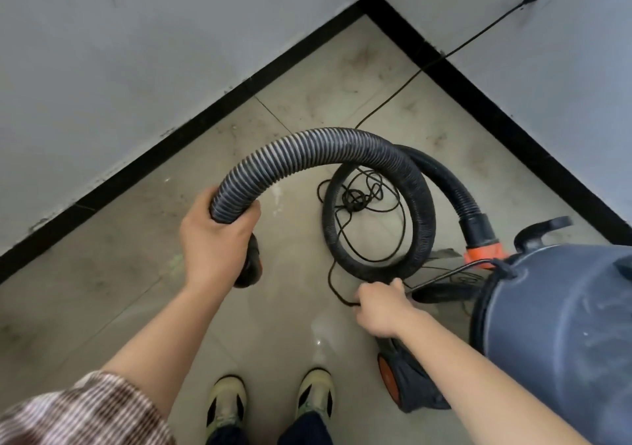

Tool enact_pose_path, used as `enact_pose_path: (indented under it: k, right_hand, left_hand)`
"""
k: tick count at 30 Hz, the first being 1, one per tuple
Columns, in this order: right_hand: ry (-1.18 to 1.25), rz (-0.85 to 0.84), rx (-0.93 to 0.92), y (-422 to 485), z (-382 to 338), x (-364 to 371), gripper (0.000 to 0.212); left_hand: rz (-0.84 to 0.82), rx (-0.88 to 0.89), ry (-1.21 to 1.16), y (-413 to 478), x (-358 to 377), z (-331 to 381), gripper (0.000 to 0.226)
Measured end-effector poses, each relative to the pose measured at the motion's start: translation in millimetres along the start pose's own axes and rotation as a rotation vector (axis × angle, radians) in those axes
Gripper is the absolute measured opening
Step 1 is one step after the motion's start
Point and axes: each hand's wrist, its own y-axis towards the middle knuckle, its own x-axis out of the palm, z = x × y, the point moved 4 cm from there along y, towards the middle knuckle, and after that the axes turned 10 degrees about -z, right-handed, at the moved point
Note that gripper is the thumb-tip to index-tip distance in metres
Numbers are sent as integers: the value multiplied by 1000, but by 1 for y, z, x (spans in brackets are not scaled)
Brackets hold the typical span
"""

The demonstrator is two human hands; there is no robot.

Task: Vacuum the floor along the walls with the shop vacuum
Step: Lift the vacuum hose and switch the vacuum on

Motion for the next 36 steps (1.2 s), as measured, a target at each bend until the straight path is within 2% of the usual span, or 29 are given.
enact_pose_path:
  k: [3, 6, 8, 10, 12, 15, 19, 21, 26, 30, 33, 36]
  right_hand:
    - [272, 51, -204, -38, -14, -31, 26]
    - [589, -52, -328, -79, -12, -43, 21]
    - [665, -113, -374, -101, -12, -43, 26]
    - [634, -161, -379, -116, -16, -36, 29]
    - [472, -195, -346, -119, -30, -20, 28]
    - [237, -133, -284, -111, -59, 5, 34]
    - [416, 118, -296, -101, -72, 12, 36]
    - [502, 182, -307, -99, -72, 16, 36]
    - [452, 229, -298, -100, -72, 30, 35]
    - [455, 198, -256, -99, -69, 47, 32]
    - [524, 248, -230, -103, -66, 49, 36]
    - [628, 351, -207, -113, -63, 40, 36]
  left_hand:
    - [-49, 70, -28, -4, 4, 39, 24]
    - [-85, 132, -86, -8, 4, 77, 22]
    - [-97, 177, -122, -11, 3, 99, 21]
    - [-113, 215, -139, -15, 3, 118, 19]
    - [-123, 248, -147, -21, 1, 137, 18]
    - [-156, 297, -146, -25, -2, 163, 20]
    - [-266, 313, -148, -35, 3, 181, 18]
    - [-293, 270, -191, -42, 10, 184, 16]
    - [-290, 112, -388, -49, 22, 188, 14]
    - [-312, 38, -546, -49, 27, 196, 15]
    - [-357, 3, -557, -44, 32, 203, 16]
    - [-375, -67, -467, -41, 34, 191, 16]
